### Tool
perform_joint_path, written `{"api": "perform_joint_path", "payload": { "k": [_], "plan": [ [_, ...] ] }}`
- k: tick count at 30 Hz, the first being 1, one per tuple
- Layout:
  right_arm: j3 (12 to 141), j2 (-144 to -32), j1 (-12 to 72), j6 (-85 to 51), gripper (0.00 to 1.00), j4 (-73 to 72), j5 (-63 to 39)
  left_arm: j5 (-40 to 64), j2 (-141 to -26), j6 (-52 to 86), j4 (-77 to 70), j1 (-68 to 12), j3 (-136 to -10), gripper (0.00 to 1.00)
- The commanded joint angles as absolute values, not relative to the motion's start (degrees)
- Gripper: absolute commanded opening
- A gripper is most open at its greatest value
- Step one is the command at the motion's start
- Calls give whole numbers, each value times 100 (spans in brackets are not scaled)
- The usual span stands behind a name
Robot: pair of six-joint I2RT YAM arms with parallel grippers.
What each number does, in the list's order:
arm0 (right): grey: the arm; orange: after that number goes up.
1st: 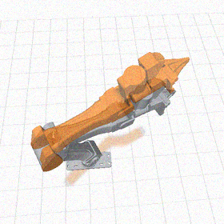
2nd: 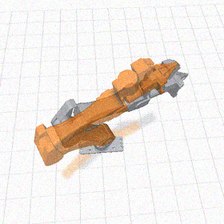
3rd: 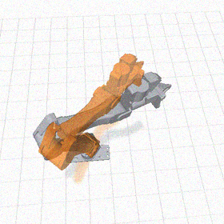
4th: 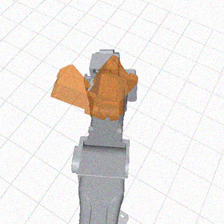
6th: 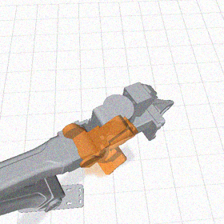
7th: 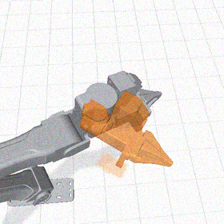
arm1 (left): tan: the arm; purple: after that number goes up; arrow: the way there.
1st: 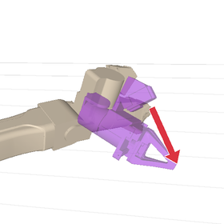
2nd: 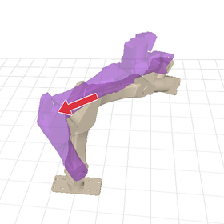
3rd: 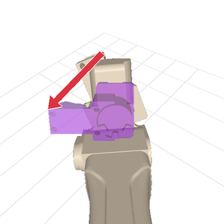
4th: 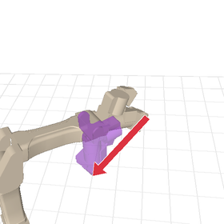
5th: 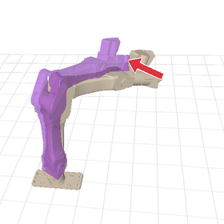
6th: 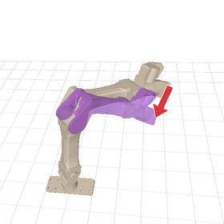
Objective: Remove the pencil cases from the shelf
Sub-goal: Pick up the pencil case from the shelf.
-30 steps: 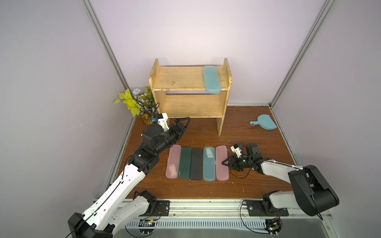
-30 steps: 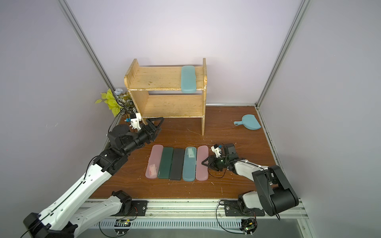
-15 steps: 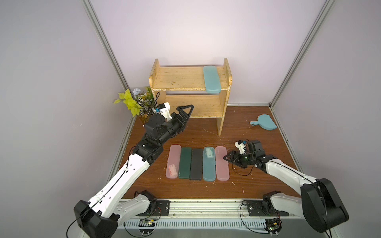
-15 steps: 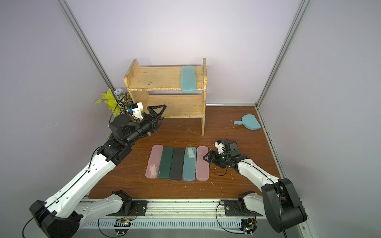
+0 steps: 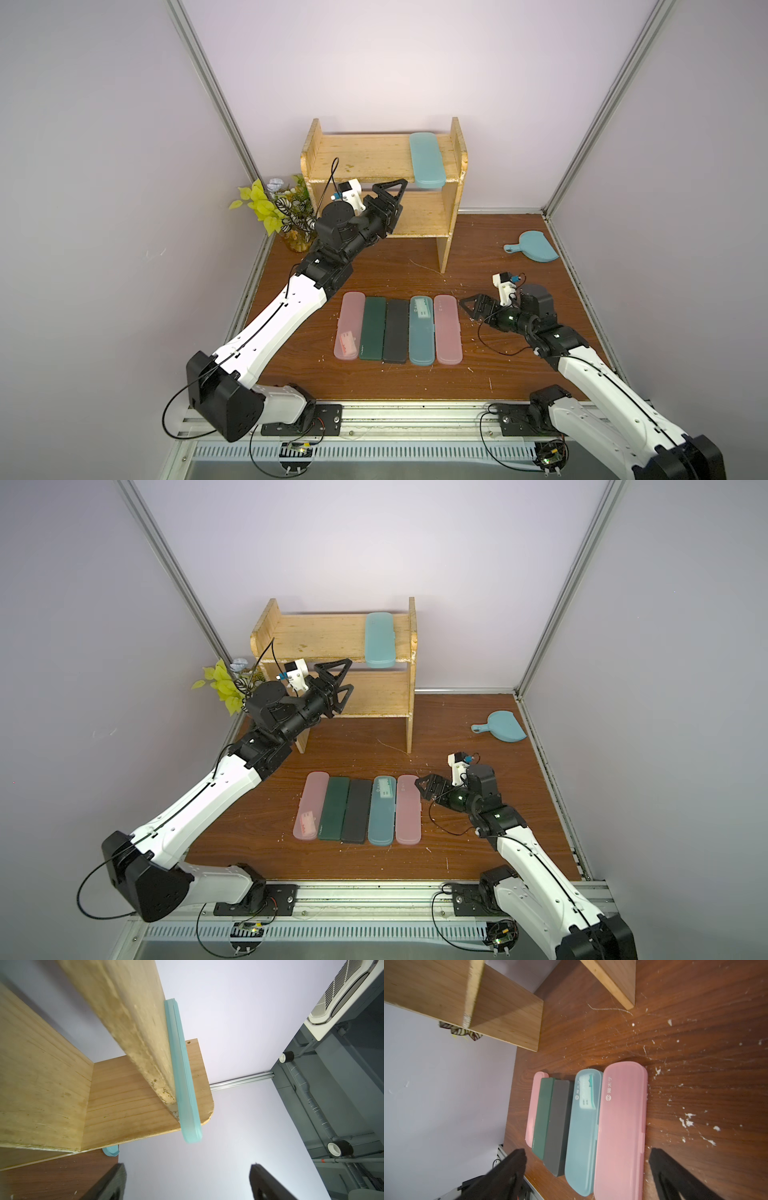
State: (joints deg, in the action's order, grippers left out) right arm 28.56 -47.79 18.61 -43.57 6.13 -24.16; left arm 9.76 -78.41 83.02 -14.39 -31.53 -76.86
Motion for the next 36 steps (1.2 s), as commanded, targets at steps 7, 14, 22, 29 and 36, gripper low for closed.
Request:
{"api": "perform_joint_path", "payload": {
  "k": [7,14,22,29,36],
  "plan": [
    [3131,-4330,1824,-4618,92,542,-1692,924,-8326,8402,-1793,-3279,-8261,74],
    [3227,-4245,1819,-4566,88,536,-1533,958,-8561,8429,-1881,-3320,-8434,65],
    [3217,-4236,1816,-4571,88,525,-1544,998,-8858,8422,-1916,-3349,-8801,58],
    [3243,-4197,1826,-4548,88,571,-1551,1041,-9068,8448,-1978,-3364,-8944,50],
    [3261,-4166,1822,-4532,88,588,-1582,1051,-9156,8437,-2010,-3373,-8956,42]
  ]
}}
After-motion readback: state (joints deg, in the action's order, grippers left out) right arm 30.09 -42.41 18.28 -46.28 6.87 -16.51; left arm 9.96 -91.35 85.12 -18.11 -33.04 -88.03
